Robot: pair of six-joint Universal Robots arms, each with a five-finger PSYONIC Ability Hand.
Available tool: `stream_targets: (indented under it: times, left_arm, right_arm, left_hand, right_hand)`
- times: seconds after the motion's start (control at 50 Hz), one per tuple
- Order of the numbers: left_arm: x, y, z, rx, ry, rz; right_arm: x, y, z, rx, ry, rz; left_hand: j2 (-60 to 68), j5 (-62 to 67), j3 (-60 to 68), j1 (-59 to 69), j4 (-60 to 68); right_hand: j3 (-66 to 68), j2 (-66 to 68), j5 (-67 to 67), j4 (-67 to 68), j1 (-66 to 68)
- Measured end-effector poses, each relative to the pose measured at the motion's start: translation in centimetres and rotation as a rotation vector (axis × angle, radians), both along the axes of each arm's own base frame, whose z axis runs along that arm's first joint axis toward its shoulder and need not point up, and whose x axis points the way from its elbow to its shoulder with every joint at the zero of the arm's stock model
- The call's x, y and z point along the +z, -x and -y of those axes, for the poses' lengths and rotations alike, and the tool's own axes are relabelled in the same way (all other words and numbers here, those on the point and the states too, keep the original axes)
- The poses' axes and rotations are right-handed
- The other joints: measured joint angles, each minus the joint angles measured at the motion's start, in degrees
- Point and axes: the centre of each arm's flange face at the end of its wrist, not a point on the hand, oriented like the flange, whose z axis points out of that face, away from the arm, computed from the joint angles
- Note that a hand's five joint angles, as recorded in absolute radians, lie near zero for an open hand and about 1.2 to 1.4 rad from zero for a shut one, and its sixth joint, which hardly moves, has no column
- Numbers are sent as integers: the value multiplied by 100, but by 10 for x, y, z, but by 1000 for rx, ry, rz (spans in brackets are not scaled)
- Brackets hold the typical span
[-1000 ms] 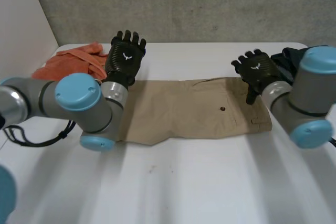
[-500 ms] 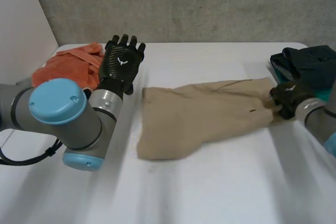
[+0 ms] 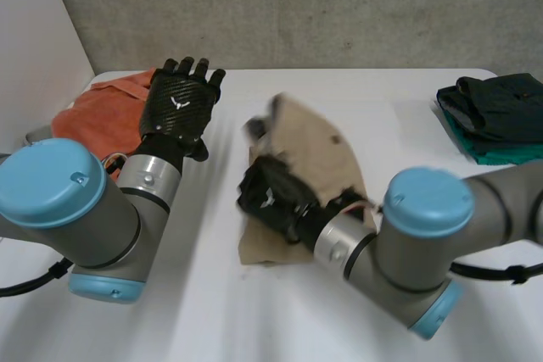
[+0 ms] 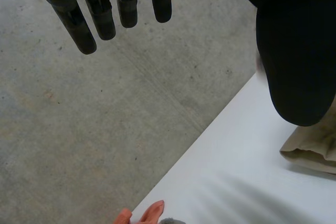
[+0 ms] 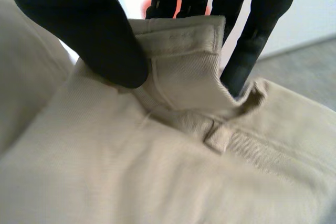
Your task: Fold the laundry.
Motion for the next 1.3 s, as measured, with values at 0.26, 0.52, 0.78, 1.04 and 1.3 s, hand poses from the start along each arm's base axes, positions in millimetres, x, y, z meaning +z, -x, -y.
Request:
stream_targets:
  times: [0.26,0.52,0.78,1.04,1.3]
  left_arm:
    - [26,11,10,-16,64,-64]
    - [-9,80,-7,-192,-222,-120]
    - [-88,71,-12,-45,-506,71]
    - [-64,62,-15,-44,-530,87]
    - [46,64,-20,-357,-329,-79]
  right_arm:
    - [58,27,24,-146,-232,241]
    - [72,98,103,-553,-753,518]
    - [-7,82,130,-557,-905,246]
    - [13,87,132,-649,-607,115]
    - [47,84,69,-538,-414,239]
  left_hand:
    - [0,0,0,0,0]
    - [0,0,0,0,0]
    - [0,0,0,0,1]
    - [0,-1,-26,0,0]
    - [0,-18,-26,0,0]
  right_hand:
    - [-4967,-4914,-4864,-4994,-4612]
    - [-4968,-4914,-4863,-4995,-4612]
    - [-4968,-4914,-4863,-4994,-4612]
    - [-4967,-5035,-4865,-4994,-4804]
    - [-4968,-5034,-4883,-4995,-4804]
